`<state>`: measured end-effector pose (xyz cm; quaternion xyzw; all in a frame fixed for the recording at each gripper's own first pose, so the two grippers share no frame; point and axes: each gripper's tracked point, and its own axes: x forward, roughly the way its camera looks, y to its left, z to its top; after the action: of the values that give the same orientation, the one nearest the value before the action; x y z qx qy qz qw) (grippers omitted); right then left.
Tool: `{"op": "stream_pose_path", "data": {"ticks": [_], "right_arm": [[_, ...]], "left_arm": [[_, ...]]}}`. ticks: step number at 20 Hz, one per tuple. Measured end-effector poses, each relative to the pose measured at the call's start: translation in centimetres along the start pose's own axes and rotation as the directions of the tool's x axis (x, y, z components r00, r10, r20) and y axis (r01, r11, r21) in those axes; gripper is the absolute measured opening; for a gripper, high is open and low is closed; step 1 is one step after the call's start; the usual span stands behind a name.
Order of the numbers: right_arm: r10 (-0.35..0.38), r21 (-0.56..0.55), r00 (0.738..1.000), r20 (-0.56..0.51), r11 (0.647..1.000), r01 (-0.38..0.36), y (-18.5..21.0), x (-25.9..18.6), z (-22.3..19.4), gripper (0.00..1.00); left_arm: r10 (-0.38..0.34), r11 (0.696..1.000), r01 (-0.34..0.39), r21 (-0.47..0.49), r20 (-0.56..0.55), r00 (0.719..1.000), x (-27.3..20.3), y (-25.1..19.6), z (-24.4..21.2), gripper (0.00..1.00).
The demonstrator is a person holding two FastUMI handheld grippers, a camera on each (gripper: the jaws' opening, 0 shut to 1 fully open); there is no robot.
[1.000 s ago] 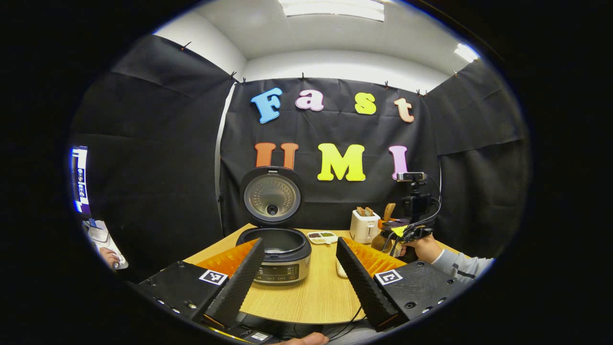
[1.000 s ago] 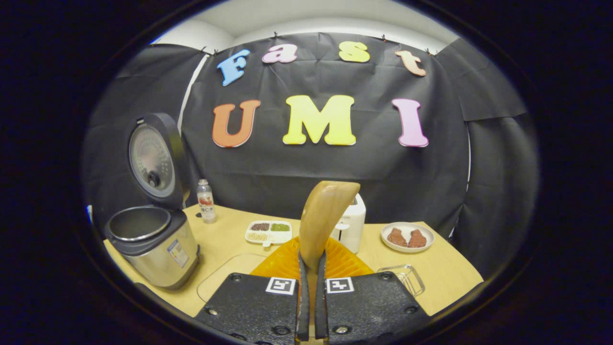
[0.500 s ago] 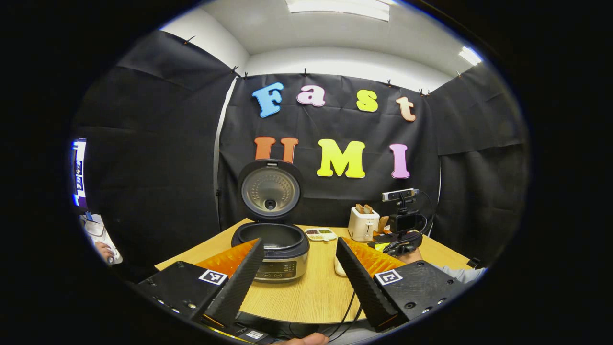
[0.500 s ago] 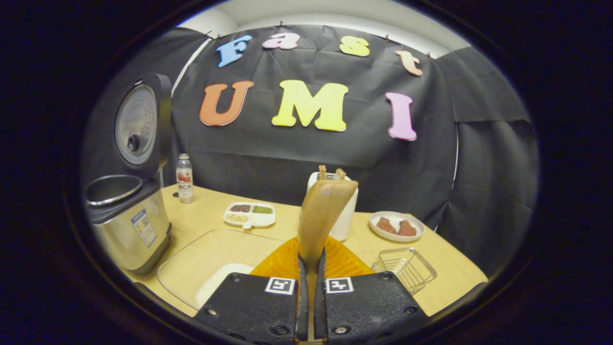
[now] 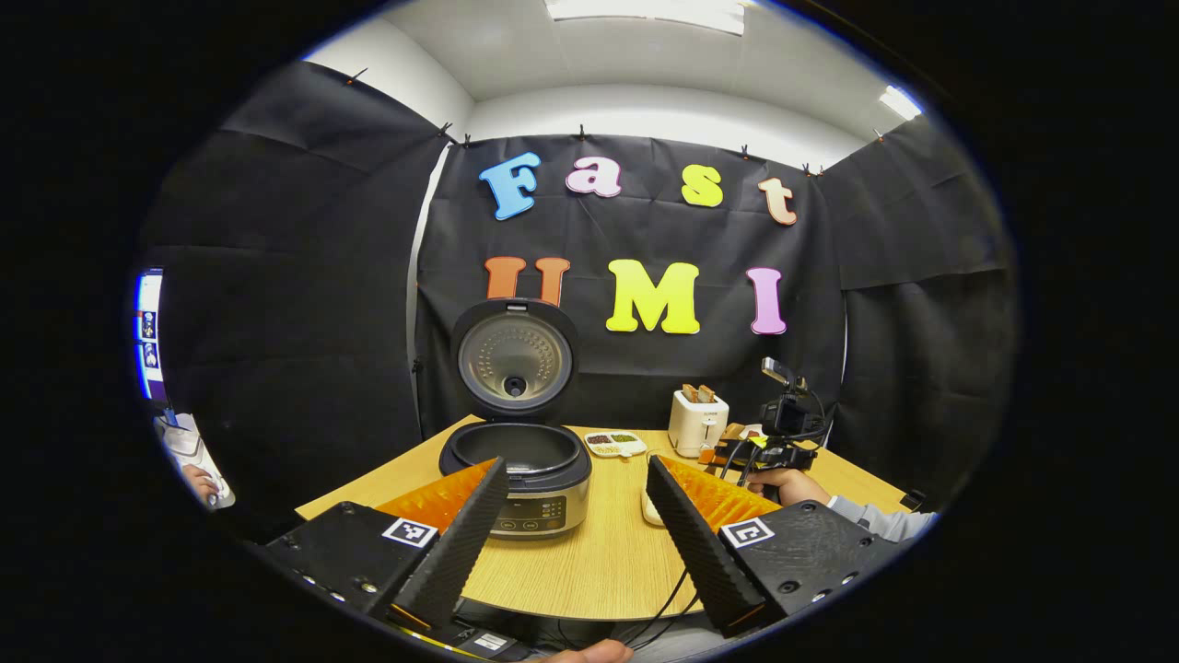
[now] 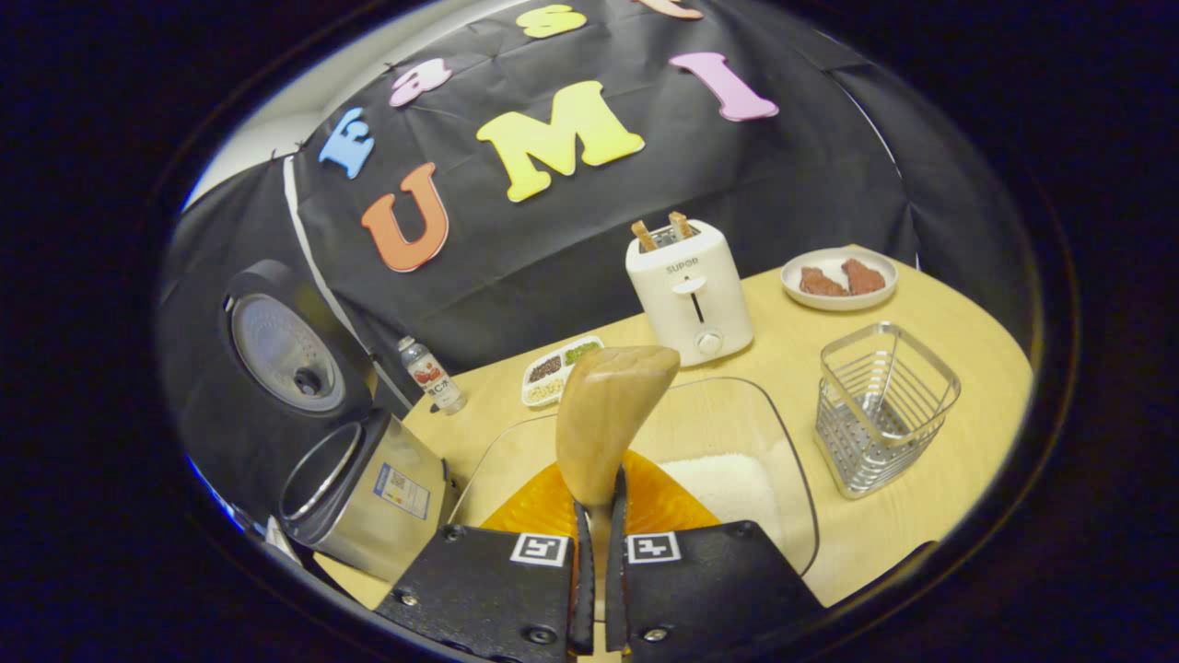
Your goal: Close the left gripper, press the button to open the rice cooker; take a wooden spoon from the chopstick holder with the right hand, scoop a spoonful of rice and pour it into the rice cooker, then put the wooden spoon back into the chopstick holder.
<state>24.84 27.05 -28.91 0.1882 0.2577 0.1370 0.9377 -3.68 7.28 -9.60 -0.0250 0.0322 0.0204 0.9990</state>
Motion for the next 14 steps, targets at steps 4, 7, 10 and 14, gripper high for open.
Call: {"op": "stream_pose_path", "data": {"ticks": [4,7,10,14], "right_arm": [[0.050,0.191,0.998,-0.037,0.981,-0.042,-0.8,-0.1,0.0,0.10],[0.085,0.304,0.996,-0.001,0.949,-0.080,-1.4,-1.0,1.7,0.10],[0.098,0.391,0.994,0.050,0.914,-0.110,-2.4,-2.1,3.3,0.10],[0.137,0.541,0.983,0.122,0.821,-0.182,-3.5,-3.8,5.2,0.10]], "left_arm": [[0.009,1.000,-0.009,0.022,-0.004,1.000,0.0,0.2,-0.1,0.96],[0.012,0.999,-0.012,0.030,-0.007,1.000,0.1,0.2,-0.2,0.96],[0.012,0.999,-0.011,0.031,-0.009,1.000,0.0,0.1,-0.1,0.96],[0.012,0.999,-0.011,0.041,-0.019,1.000,0.2,-0.3,-0.5,0.96]]}}
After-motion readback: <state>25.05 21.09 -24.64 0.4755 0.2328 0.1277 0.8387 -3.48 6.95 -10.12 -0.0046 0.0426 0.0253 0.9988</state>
